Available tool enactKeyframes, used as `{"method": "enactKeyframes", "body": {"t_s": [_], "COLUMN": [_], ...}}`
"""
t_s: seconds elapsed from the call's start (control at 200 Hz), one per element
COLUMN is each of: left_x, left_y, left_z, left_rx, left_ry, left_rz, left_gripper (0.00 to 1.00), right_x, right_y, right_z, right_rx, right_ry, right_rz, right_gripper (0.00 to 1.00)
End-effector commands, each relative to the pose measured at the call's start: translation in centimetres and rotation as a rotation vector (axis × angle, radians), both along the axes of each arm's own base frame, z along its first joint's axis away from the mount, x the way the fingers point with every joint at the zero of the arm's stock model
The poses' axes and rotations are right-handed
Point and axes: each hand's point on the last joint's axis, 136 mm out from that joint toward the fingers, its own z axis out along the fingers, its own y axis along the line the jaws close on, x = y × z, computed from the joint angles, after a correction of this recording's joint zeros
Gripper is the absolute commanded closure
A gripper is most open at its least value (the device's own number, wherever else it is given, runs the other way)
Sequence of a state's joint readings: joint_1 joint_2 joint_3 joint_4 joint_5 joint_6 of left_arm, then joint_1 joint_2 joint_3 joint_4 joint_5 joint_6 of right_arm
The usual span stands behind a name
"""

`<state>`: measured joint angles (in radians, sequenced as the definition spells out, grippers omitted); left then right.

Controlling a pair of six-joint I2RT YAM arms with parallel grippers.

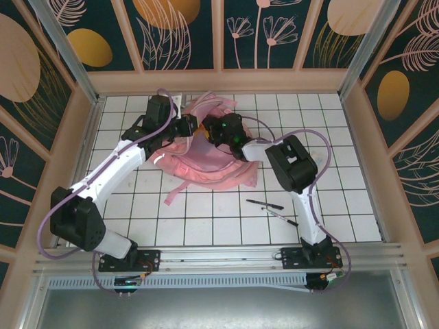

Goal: Pack the student bag

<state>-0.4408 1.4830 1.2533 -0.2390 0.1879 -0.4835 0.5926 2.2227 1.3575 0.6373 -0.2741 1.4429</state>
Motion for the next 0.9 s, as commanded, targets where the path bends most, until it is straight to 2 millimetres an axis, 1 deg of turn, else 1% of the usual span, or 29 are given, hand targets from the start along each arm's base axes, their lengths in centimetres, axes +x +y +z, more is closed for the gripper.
{"method": "enactKeyframes", "body": {"t_s": [0.0, 0.02, 0.03, 0.04, 0.05, 0.12, 0.13, 0.185, 0.2, 0.235, 0.305, 0.35, 0.395, 0.475, 0.576, 0.651, 0.711, 0.756, 0.826, 0.891], "left_x": [1.1, 1.2, 1.2, 1.2, 1.2, 1.4, 1.4, 1.5, 1.5, 1.5, 1.4, 1.5, 1.5, 1.1, 0.7, 0.4, 0.3, 0.2, 0.0, -0.2], "left_y": [0.5, 0.7, 0.8, 0.9, 0.9, 1.2, 1.3, 1.5, 1.6, 1.7, 2.0, 2.8, 3.5, 3.8, 3.8, 3.7, 3.7, 3.7, 3.6, 3.3], "left_z": [8.4, 8.4, 8.3, 8.4, 8.3, 8.1, 8.1, 7.9, 7.9, 7.7, 7.4, 7.0, 6.6, 5.8, 4.5, 3.6, 2.8, 2.3, 1.6, 1.0], "left_rx": [-0.078, -0.068, -0.064, -0.061, -0.057, -0.031, -0.028, -0.013, -0.009, -0.004, 0.018, 0.035, 0.051, 0.076, 0.107, 0.122, 0.125, 0.122, 0.113, 0.103], "left_ry": [-0.303, -0.309, -0.311, -0.315, -0.315, -0.326, -0.327, -0.332, -0.333, -0.336, -0.355, -0.358, -0.360, -0.376, -0.372, -0.357, -0.340, -0.326, -0.306, -0.288], "left_rz": [0.032, 0.039, 0.043, 0.046, 0.049, 0.057, 0.059, 0.068, 0.069, 0.074, 0.081, 0.116, 0.154, 0.146, 0.122, 0.105, 0.099, 0.100, 0.095, 0.080], "left_gripper": [1.00, 1.00, 1.00, 1.00, 1.00, 1.00, 1.00, 1.00, 1.00, 1.00, 1.00, 1.00, 1.00, 1.00, 1.00, 1.00, 1.00, 1.00, 1.00, 1.00], "right_x": [-2.7, -3.5, -3.9, -3.5, -3.5, -4.9, -5.0, -6.2, -6.5, -7.1, -8.3, -8.8, -9.5, -10.7, -12.7, -14.3, -15.6, -16.6, -17.8, -18.7], "right_y": [-2.2, -2.6, -2.8, -4.0, -4.6, -7.6, -8.1, -10.7, -11.5, -13.0, -17.0, -19.5, -22.0, -26.5, -32.6, -36.2, -38.4, -39.7, -41.0, -41.6], "right_z": [2.9, 2.7, 2.9, 3.0, 3.0, 3.5, 3.3, 3.5, 3.2, 3.1, 1.9, 1.5, 1.0, -0.1, -2.3, -3.4, -4.1, -4.5, -4.8, -5.3], "right_rx": [-0.018, -0.044, -0.057, -0.072, -0.084, -0.170, -0.182, -0.238, -0.259, -0.300, -0.429, -0.521, -0.577, -0.623, -0.658, -0.674, -0.678, -0.678, -0.685, -0.702], "right_ry": [-0.028, -0.020, -0.028, -0.030, -0.030, -0.045, -0.043, -0.043, -0.038, -0.036, 0.009, 0.008, 0.032, 0.096, 0.210, 0.273, 0.319, 0.347, 0.370, 0.387], "right_rz": [0.097, 0.111, 0.118, 0.102, 0.100, 0.123, 0.125, 0.140, 0.146, 0.159, 0.154, 0.141, 0.114, 0.062, -0.049, -0.129, -0.190, -0.232, -0.271, -0.284], "right_gripper": [0.49, 0.48, 0.48, 0.48, 0.48, 0.48, 0.48, 0.47, 0.47, 0.47, 0.47, 0.46, 0.46, 0.45, 0.45, 0.45, 0.44, 0.43, 0.42, 0.41]}}
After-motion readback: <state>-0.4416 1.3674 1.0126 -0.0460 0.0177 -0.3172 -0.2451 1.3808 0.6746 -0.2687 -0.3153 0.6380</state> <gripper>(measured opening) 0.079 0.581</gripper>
